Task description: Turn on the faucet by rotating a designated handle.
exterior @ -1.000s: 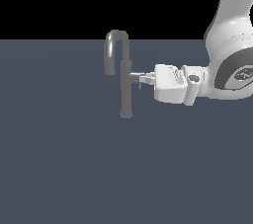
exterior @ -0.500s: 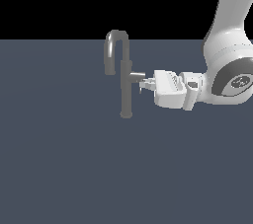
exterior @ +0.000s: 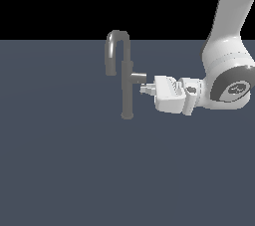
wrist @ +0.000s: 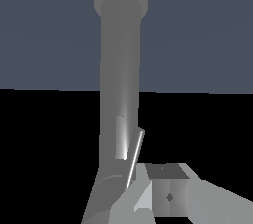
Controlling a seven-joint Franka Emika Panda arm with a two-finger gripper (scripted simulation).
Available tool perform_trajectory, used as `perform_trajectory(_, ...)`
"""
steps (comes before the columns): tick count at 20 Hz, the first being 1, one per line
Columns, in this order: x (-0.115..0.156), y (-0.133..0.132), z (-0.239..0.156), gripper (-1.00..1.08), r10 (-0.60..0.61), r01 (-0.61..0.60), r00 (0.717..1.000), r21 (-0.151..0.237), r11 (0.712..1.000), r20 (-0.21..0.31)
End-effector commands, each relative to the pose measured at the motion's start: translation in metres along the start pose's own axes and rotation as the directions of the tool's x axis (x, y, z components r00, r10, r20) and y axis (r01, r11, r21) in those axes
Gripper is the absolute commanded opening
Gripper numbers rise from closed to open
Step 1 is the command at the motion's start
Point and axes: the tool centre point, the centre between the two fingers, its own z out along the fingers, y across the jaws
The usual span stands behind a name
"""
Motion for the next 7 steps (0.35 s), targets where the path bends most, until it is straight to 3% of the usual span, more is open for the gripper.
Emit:
perform_trajectory(1, 0.012, -0.018, 0.001, -1.0, -0.005, 0.006, 1.0, 0.024, 1.0, -0.023)
perform_trajectory(7, 0.029, -0.029, 0.003, -1.0, 0.011, -0.009, 0.999, 0.034, 0.999, -0.036)
